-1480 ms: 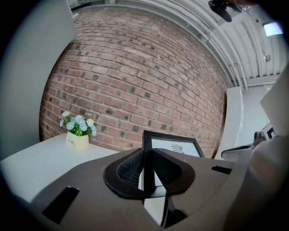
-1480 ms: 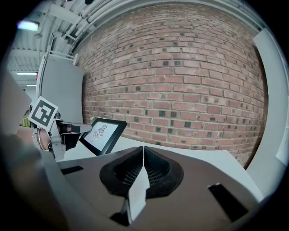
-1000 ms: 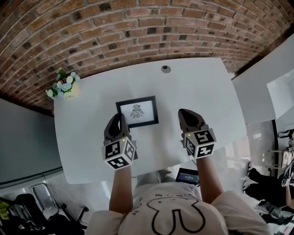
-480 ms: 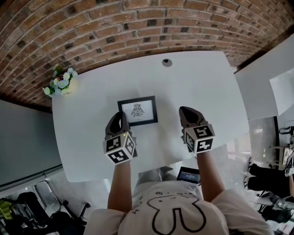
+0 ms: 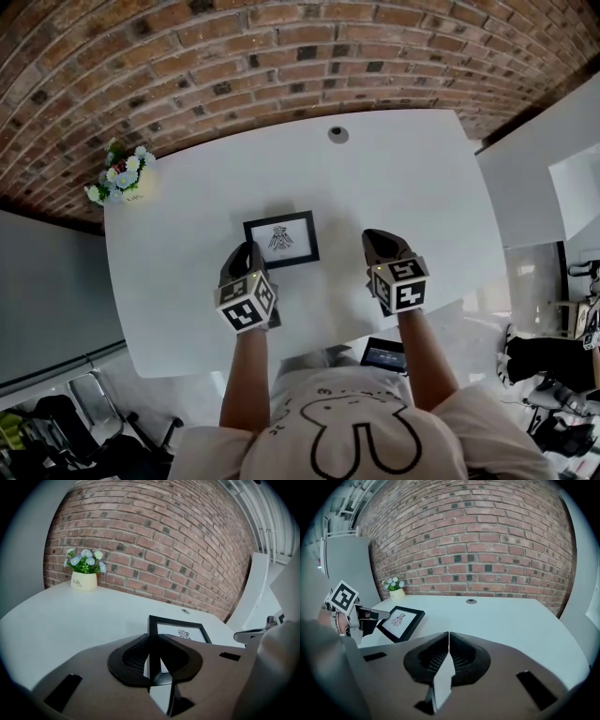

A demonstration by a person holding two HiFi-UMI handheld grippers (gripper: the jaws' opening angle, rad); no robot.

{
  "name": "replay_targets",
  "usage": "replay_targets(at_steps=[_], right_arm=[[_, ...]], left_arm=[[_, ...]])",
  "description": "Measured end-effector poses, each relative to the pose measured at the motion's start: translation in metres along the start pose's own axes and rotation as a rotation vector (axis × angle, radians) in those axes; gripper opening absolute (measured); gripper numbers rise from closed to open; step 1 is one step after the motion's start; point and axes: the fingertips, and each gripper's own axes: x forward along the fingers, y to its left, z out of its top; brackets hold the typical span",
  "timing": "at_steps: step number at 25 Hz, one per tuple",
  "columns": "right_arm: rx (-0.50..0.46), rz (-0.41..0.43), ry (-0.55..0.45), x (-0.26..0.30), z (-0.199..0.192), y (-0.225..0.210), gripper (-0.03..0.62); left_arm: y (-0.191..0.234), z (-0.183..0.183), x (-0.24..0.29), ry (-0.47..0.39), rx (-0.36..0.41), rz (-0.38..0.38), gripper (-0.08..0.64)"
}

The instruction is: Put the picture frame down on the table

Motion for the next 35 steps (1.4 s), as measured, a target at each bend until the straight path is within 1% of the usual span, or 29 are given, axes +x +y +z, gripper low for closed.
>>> replay_targets(at_steps=[9,19,21,27,35], right_arm=[[0.046,-0.008,0.067,0.013,-0.024,-0.012,0.018],[0.052,-0.004,0.095,0.022,-0.025,-0.016,0.018],[0.054,-0.004,0.098,0.024,-0.024,-0.017,0.018],[0.060,-0.010,0.096,0.028,-0.022,-0.018,0.018],[0.054,0.003,0.085,0.025,-0.014,-0.013,0.018]], left_arm=[[0.005,-0.018,0.012,0.074,-0.032,0.030,0.071],[0.010,-0.032,0.025,0.126,-0.053,0.057,0.071],[0.011,-0.032,0.027,0.132,-0.048,0.060,0.071],[0.012,-0.033,0.035,0.172,0.000,0.080,0.074],[0.012,-0.031,0.034,0.182,-0.014,0.060,0.078]])
